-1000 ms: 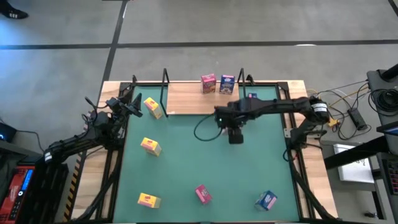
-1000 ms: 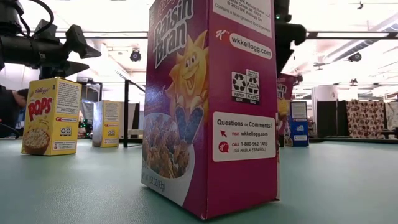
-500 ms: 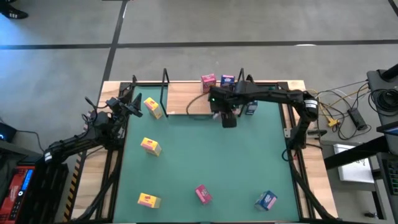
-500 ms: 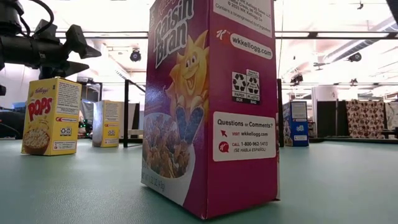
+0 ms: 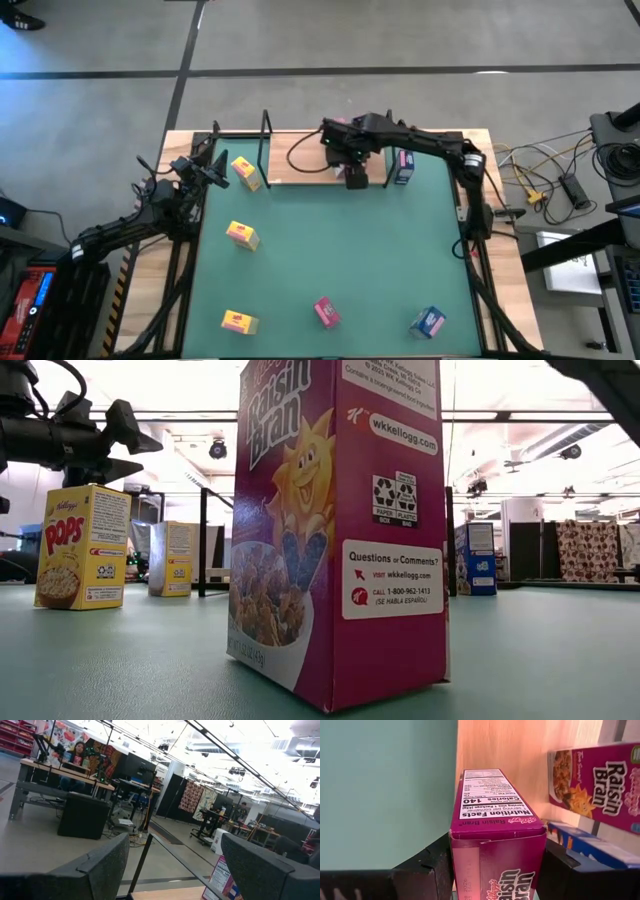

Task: Stack cereal on shelf
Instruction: Put the right red cereal box on the shelf and align with the other red cereal box

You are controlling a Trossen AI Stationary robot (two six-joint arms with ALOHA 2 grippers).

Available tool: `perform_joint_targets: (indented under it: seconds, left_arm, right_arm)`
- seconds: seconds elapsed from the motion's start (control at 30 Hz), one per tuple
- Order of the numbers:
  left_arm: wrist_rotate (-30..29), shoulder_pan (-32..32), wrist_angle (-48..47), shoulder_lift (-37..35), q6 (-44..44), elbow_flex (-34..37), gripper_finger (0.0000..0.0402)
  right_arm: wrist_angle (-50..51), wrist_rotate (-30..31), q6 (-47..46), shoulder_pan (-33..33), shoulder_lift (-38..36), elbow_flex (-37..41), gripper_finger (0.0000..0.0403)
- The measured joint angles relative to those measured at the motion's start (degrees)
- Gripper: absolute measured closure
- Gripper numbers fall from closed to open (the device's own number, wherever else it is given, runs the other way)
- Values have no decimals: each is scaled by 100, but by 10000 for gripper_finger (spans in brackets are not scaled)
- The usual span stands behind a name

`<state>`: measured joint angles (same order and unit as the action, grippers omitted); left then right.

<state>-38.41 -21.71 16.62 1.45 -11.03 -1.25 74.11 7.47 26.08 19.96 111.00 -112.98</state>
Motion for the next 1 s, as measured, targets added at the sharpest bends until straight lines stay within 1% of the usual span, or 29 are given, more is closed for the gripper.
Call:
perform_joint_targets:
  seconds: [0.27, 0.43, 0.67, 1.0]
  left_arm:
    - [0, 0, 0, 0, 0, 2, 102]
    - [2, 0, 0, 2, 0, 2, 102]
    - [0, 2, -2, 0, 0, 2, 102]
    - [2, 0, 0, 0, 0, 2, 102]
  right_arm:
    - [655, 4, 213, 178, 848, -1112, 206]
    - [749, 6, 353, 262, 1109, -1489, 206]
    - [640, 6, 551, 354, 1263, -1756, 206]
    - [294, 6, 565, 486, 1278, -1771, 206]
